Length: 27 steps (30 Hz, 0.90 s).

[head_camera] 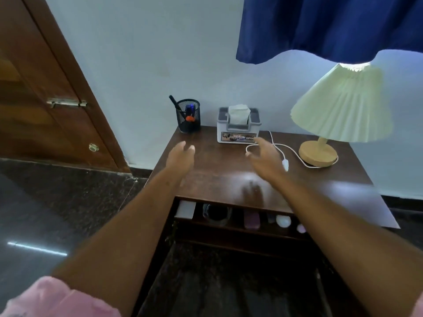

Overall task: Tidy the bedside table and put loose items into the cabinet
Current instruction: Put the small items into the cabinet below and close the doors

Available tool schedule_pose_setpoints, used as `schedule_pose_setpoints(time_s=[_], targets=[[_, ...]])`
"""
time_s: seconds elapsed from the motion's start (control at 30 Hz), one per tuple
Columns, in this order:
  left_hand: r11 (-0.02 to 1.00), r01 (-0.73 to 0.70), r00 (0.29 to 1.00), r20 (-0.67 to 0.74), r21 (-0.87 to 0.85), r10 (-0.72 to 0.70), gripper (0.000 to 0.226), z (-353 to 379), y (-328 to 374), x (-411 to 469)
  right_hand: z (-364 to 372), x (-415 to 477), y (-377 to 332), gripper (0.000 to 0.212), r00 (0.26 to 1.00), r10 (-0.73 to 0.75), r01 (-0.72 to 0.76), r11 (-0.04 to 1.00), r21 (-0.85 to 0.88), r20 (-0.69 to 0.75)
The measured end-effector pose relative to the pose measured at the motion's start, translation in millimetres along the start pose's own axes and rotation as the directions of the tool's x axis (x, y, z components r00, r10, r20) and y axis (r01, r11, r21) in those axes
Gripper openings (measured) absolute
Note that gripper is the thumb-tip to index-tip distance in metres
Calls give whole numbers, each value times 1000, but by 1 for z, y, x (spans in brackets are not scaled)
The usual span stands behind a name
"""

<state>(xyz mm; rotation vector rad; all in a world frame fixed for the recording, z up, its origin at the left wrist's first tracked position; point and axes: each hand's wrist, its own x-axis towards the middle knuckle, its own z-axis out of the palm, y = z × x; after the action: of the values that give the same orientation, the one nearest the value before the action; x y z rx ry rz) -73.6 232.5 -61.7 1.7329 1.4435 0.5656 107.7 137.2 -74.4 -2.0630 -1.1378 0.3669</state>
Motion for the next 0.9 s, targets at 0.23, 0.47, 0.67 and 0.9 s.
schedule_pose_setpoints(time_s=[0.23,0.47,0.67,0.9], targets=[[995,-83,986,141,-60,91,54,35,34,64,-2,85,14,65,998,39,-32,983,-182,38],[998,-68,962,264,1,65,63,69,45,82,6,99,25,49,1000,-8,8,958,-288,1],[994,-74,958,283,80,49,70,74,59,71,-5,101,29,70,994,61,-29,949,-314,93],[996,-1,976,216,88,-18,65,32,41,40,-10,63,17,87,994,32,2,955,-296,108]])
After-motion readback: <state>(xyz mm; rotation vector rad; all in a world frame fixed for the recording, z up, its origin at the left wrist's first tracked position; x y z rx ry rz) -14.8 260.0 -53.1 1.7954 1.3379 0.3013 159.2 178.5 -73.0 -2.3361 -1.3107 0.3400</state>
